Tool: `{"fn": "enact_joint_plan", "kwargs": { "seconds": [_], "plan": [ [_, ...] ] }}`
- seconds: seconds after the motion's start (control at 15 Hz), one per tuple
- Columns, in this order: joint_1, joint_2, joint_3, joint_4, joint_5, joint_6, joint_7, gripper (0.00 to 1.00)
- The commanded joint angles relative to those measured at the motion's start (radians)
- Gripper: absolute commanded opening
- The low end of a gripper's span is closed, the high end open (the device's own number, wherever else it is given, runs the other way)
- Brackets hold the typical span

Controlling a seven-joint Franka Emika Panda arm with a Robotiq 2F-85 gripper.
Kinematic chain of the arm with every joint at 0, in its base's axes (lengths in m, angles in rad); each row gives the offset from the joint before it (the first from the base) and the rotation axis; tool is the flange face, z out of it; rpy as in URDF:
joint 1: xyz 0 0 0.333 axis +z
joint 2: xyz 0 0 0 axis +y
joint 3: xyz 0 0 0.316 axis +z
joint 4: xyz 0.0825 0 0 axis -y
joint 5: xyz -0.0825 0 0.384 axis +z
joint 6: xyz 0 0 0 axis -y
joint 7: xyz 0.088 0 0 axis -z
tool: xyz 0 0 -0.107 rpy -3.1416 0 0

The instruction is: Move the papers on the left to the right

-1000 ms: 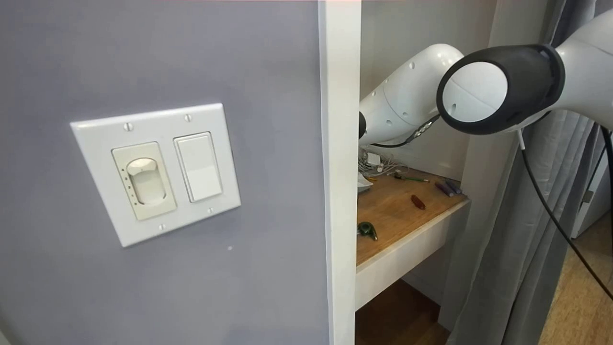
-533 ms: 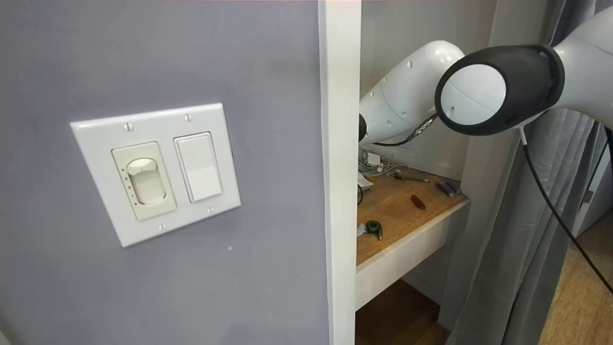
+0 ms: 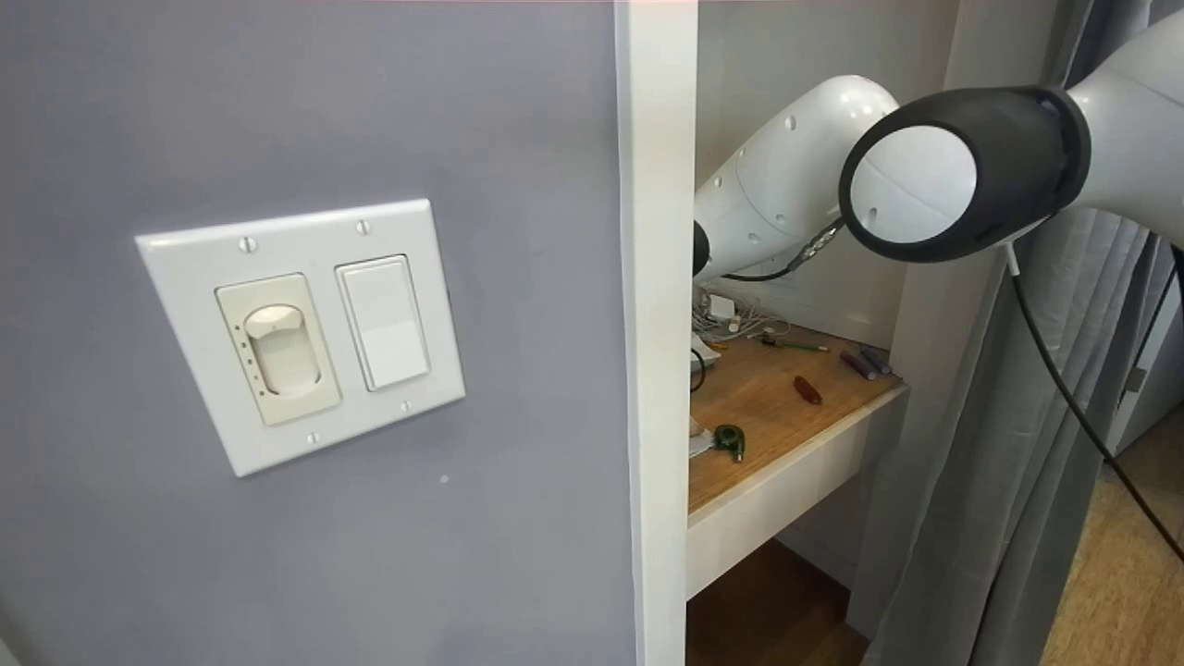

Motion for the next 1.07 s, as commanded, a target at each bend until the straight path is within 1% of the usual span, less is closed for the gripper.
{"fn": "enact_joint_plan", "kwargs": {
  "seconds": [0.0, 0.2, 0.27, 0.33, 0.47, 0.53, 0.6, 0.8, 1.0],
  "plan": [
    [0.001, -0.053, 0.024, -0.023, -0.012, -0.005, -0.001, 0.40],
    [-0.002, -0.096, 0.054, -0.033, 0.001, -0.003, -0.016, 0.60],
    [0.001, -0.109, 0.057, -0.033, -0.001, -0.007, -0.013, 0.68],
    [0.005, -0.128, 0.058, -0.040, -0.004, -0.021, -0.006, 0.74],
    [0.022, -0.168, 0.039, -0.058, -0.029, -0.071, 0.013, 0.88],
    [0.037, -0.193, 0.013, -0.074, -0.054, -0.096, 0.037, 0.95],
    [0.040, -0.218, 0.003, -0.093, -0.071, -0.109, 0.044, 0.99],
    [0.036, -0.297, -0.015, -0.160, -0.114, -0.153, 0.054, 1.00],
    [0.035, -0.368, -0.024, -0.218, -0.148, -0.240, 0.069, 1.00]
  ]
}}
